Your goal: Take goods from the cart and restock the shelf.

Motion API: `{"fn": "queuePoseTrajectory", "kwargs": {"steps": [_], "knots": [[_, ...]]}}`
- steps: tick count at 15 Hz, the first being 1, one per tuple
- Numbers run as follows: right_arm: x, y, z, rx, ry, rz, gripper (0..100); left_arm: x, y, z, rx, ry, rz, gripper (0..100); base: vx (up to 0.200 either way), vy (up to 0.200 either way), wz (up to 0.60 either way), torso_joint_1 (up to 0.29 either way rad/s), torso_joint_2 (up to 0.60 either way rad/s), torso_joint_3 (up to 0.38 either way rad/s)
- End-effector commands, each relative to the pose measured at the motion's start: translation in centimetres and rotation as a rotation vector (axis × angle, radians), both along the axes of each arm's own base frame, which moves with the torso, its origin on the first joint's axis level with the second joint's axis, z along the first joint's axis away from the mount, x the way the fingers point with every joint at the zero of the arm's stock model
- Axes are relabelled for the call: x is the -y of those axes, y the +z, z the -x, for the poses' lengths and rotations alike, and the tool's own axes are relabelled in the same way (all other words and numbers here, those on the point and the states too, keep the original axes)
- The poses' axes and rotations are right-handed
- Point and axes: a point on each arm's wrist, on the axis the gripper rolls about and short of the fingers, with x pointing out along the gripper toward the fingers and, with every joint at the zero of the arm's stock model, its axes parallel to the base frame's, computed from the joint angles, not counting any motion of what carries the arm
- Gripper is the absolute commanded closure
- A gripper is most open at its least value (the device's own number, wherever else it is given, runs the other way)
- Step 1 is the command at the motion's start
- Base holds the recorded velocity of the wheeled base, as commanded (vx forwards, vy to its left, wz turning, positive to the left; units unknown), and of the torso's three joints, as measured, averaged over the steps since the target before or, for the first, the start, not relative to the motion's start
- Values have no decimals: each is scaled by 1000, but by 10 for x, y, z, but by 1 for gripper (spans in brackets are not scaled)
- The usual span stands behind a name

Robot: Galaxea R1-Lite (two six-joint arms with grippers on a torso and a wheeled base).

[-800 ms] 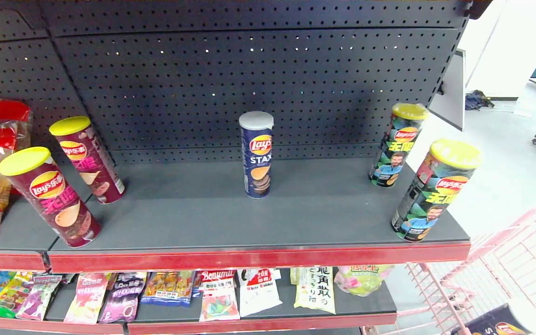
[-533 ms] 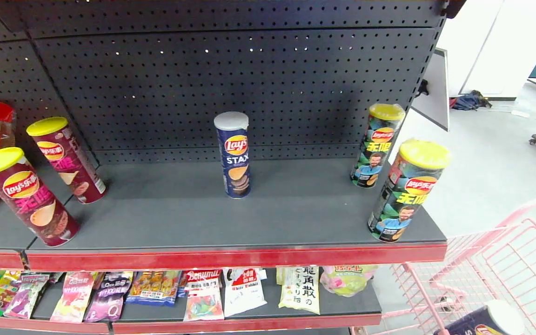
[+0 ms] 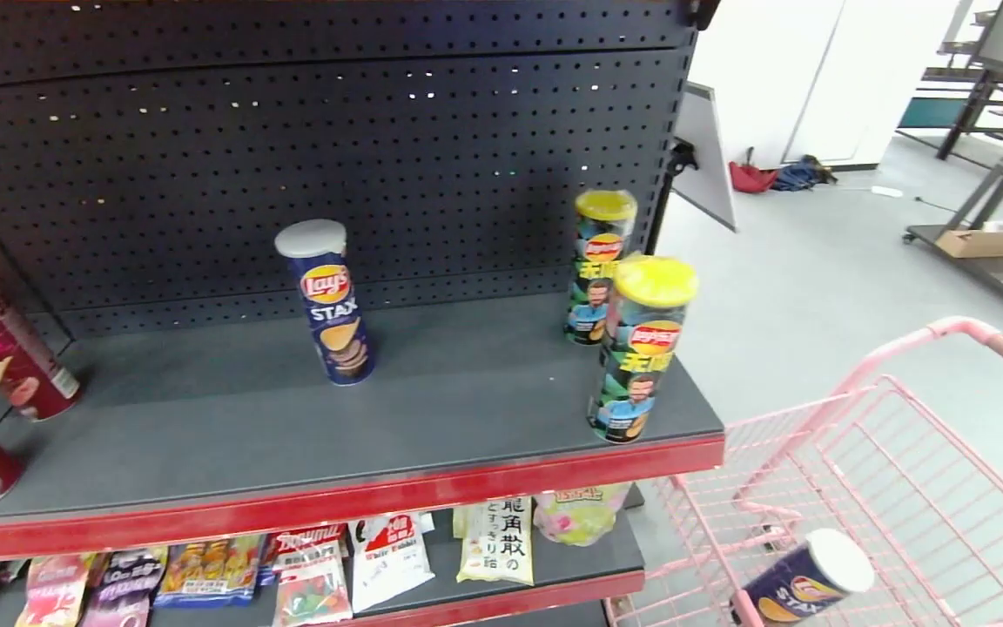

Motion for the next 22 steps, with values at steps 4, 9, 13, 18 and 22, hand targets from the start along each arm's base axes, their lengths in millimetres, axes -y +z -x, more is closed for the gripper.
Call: {"fn": "queuePoseTrajectory", "kwargs": {"steps": [4,9,13,18,22], "knots": [[0,0,0,-2,0,0,0,0,0,0,0,3,2,0,0,0,-600,1,5,6],[0,0,0,-2,-1,0,0,0,0,0,0,3,5,0,0,0,-120,0,2,1],[0,0,0,-2,-4,-1,0,0,0,0,0,3,5,0,0,0,0,-121,273,154],[0,0,0,-2,-4,-1,0,0,0,0,0,3,6,0,0,0,0,-143,339,198],[0,0,0,-2,-4,-1,0,0,0,0,0,3,6,0,0,0,0,-145,347,200]]}}
